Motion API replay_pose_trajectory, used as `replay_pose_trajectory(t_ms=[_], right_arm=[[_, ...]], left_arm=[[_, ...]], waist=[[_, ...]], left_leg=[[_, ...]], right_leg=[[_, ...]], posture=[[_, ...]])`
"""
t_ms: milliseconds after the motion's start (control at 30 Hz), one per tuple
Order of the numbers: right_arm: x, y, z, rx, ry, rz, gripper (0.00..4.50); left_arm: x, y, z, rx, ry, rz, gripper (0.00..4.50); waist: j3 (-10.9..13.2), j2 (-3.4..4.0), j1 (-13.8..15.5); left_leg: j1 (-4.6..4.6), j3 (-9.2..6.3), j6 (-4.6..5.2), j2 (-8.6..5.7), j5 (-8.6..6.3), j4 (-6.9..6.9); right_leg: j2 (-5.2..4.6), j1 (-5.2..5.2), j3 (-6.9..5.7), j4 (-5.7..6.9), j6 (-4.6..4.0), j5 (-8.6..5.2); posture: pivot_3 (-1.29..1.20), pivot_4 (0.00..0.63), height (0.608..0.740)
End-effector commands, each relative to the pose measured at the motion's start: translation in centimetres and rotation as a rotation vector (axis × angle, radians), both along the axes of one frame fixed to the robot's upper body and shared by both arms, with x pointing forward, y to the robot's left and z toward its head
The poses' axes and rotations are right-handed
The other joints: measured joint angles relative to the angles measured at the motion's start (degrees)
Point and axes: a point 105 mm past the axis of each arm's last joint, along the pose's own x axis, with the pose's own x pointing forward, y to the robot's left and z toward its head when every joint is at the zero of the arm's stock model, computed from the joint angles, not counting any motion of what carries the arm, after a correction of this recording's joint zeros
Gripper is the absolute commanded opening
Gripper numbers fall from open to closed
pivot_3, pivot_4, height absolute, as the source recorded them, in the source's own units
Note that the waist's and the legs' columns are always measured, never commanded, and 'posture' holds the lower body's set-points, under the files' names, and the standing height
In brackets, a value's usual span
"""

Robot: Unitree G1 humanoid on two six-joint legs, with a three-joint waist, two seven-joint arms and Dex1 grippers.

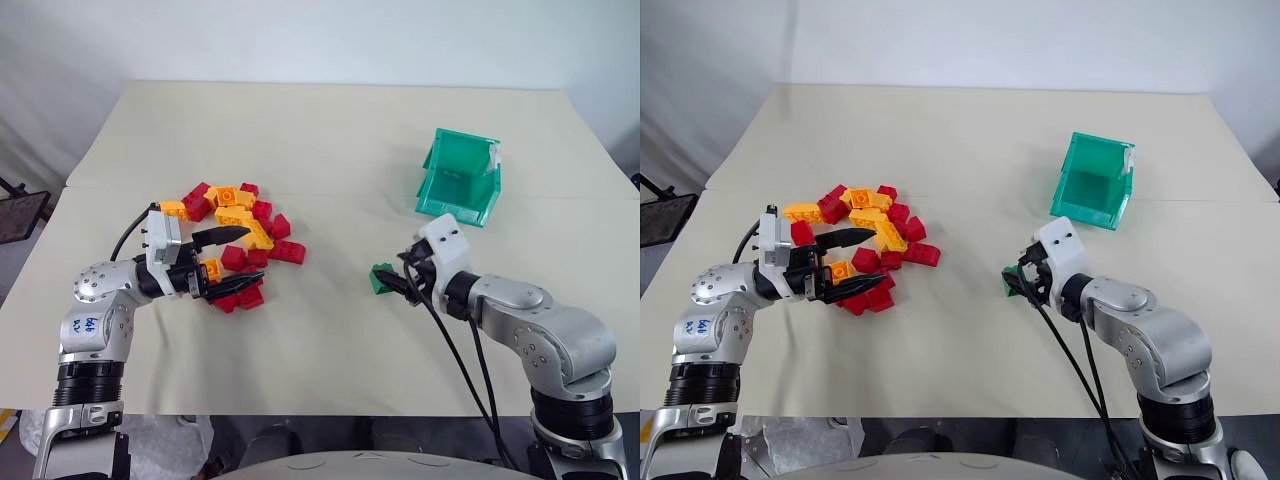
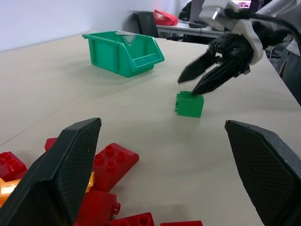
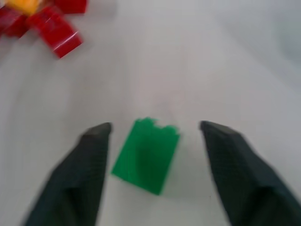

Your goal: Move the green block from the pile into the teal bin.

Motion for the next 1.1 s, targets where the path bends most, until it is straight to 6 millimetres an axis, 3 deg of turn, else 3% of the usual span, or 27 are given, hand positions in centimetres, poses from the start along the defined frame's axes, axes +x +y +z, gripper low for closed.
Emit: replay_pose_trajectory(t_ms=[33, 533, 633, 800, 1000, 1100], right_arm=[[-0.3, -0.2, 0.8, 0.015, 0.004, -0.088, 3.98], [0.2, 1.8, -2.5, -0.005, 0.145, -0.095, 3.98], [0.2, 1.8, -2.3, -0.027, 0.117, -0.088, 3.09], [0.1, 1.0, -0.1, 0.001, 0.052, -0.068, 1.47], [0.9, -0.5, 3.0, 0.012, -0.05, -0.051, 1.49], [5.6, -4.7, 6.7, -0.039, -0.176, -0.187, 1.49]], left_arm=[[-0.3, 0.3, 1.0, -0.01, -0.05, 0.006, 4.5], [0.2, 0.0, 1.1, -0.016, -0.058, 0.009, 4.5], [0.2, 0.0, 1.0, -0.015, -0.058, 0.009, 4.5], [0.4, -0.1, 1.0, -0.02, -0.058, 0.011, 4.5], [0.7, -0.5, 1.0, -0.025, -0.058, 0.0, 4.5], [0.9, -2.6, 0.6, -0.042, -0.04, -0.06, 4.5]], waist=[[0.0, 0.0, -0.05], [0.0, 0.02, -1.1], [0.0, 0.02, -1.26], [0.0, 0.02, -1.12], [0.01, 0.02, -1.16], [0.03, 0.04, -1.14]], left_leg=[[0.0, -0.01, 0.0, 0.0, 0.0, 0.0], [-0.02, 0.01, 0.0, -0.06, 0.0, -0.08], [-0.01, 0.02, 0.0, -0.05, 0.0, -0.1], [-0.02, 0.03, 0.0, -0.04, 0.0, -0.09], [-0.03, 0.04, 0.0, -0.04, 0.0, -0.1], [-0.03, 0.12, 0.02, -0.11, 0.0, -0.07]], right_leg=[[0.0, -0.01, 0.01, 0.01, 0.0, 0.0], [0.02, -0.06, 0.02, 0.0, 0.0, 0.0], [0.03, -0.07, 0.03, 0.0, -0.01, 0.0], [0.01, -0.08, 0.05, -0.01, -0.01, 0.0], [0.02, -0.11, 0.07, -0.01, -0.01, 0.0], [-0.01, -0.13, 0.13, 0.02, 0.01, 0.01]], posture=[[0.0, 0.15, 0.74], [0.0, 0.15, 0.74], [0.0, 0.15, 0.74], [0.0, 0.15, 0.74], [0.0, 0.15, 0.74], [0.0, 0.15, 0.74]])
